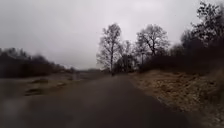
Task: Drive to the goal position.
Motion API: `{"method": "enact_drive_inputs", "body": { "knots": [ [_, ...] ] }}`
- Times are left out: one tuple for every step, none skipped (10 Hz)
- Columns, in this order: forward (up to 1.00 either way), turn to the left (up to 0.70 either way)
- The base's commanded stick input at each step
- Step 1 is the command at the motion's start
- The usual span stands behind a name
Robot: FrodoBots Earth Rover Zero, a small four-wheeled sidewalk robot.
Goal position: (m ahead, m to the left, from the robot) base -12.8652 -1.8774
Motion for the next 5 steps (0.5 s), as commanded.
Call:
{"method": "enact_drive_inputs", "body": {
  "knots": [
    [0.7,0.0],
    [0.7,0.0],
    [0.7,0.0],
    [0.7,0.0],
    [0.7,0.0]
  ]
}}
